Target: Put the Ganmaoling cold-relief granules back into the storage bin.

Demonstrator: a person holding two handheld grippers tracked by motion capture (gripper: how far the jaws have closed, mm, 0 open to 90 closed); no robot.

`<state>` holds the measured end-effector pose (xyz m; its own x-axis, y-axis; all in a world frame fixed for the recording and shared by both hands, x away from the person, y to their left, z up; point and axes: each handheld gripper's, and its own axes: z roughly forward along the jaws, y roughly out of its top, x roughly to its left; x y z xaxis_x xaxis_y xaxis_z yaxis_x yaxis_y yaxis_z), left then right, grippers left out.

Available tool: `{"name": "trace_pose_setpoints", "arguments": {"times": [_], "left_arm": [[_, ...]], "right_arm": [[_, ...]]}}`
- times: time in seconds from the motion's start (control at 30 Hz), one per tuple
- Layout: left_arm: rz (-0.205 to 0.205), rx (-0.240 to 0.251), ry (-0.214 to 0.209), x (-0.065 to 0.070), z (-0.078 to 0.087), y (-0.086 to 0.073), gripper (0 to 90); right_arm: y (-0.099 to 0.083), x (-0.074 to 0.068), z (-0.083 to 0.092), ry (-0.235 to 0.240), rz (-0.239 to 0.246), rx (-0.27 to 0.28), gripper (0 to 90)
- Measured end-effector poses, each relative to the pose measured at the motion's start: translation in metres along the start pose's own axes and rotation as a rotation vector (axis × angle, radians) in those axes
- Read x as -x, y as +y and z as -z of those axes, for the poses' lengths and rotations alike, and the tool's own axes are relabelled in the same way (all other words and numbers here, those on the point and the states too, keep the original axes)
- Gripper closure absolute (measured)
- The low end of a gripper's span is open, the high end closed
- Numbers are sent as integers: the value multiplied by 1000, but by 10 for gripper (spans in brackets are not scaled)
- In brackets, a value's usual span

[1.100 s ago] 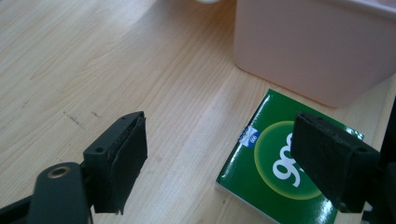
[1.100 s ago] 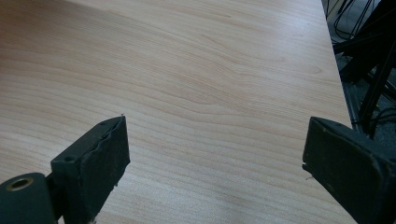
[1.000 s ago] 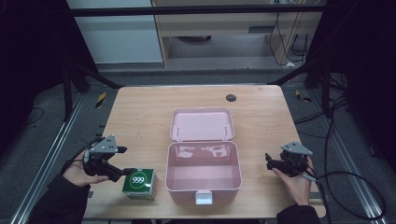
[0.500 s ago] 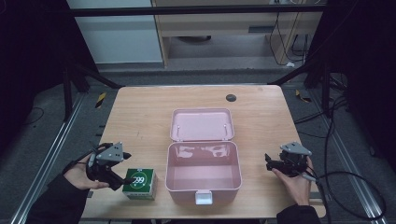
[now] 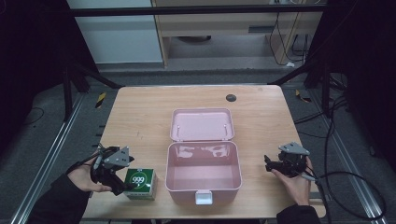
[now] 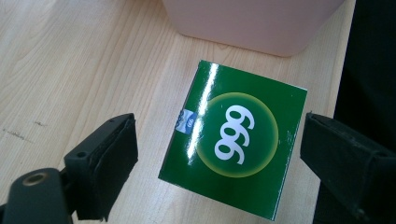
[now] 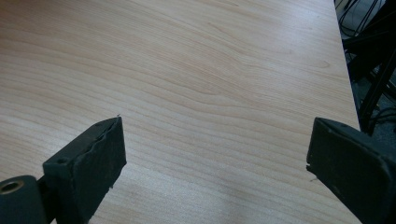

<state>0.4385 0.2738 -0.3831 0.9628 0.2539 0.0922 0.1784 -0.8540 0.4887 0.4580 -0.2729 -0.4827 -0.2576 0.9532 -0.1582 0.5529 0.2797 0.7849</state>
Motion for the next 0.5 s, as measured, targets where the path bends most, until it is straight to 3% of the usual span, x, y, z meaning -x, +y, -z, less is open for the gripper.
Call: {"name": "trace_pose_setpoints", "arguments": {"times": [0.5], "left_arm": [[-63,-47,-41,5,-15,4,63]], "right_arm": [[0,0,-1,-7,11,-19,37]]}}
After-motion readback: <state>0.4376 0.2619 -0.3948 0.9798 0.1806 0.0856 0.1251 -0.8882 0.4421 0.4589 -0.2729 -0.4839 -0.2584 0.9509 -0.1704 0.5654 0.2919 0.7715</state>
